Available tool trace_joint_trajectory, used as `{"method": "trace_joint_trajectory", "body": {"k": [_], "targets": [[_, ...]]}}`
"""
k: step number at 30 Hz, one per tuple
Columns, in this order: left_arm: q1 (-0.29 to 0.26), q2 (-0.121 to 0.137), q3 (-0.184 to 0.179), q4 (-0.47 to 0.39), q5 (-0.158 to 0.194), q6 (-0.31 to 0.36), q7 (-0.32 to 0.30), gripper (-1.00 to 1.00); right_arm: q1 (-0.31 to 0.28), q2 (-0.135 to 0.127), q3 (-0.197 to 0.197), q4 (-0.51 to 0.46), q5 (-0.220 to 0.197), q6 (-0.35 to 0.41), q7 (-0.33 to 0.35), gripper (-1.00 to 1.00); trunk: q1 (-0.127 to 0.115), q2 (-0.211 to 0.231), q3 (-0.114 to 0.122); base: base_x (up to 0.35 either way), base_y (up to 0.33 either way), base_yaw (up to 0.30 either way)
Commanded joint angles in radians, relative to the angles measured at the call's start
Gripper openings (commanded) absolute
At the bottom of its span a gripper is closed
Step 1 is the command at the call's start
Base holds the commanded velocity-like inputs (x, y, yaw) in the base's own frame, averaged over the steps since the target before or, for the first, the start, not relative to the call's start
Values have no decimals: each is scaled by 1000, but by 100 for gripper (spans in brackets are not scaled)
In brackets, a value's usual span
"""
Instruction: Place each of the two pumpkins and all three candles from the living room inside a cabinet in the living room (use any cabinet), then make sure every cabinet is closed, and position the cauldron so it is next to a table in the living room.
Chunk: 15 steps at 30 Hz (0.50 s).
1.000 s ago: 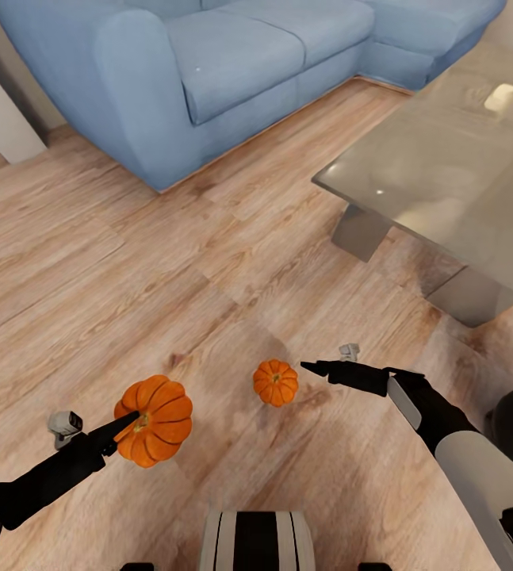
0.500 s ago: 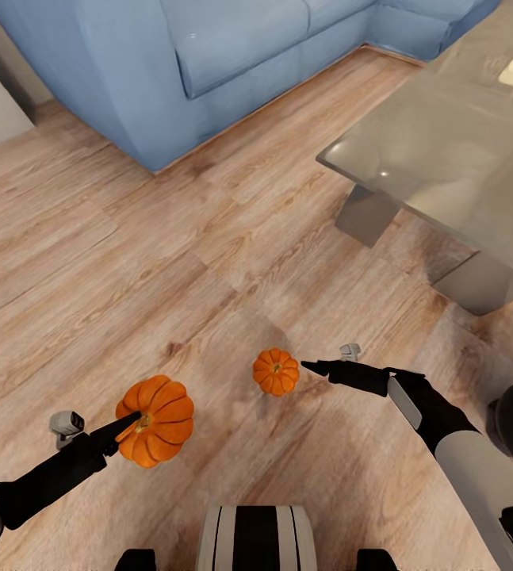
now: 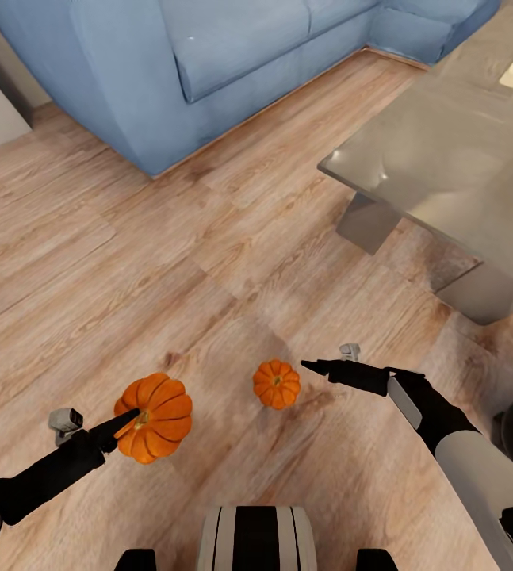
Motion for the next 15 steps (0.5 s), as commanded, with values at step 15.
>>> {"method": "trace_joint_trajectory", "body": {"k": [15], "targets": [[15, 33, 47, -1, 135, 3, -32, -100, 0, 0, 6, -3, -6, 8, -4, 100, 5, -3, -39, 14, 0, 0]]}}
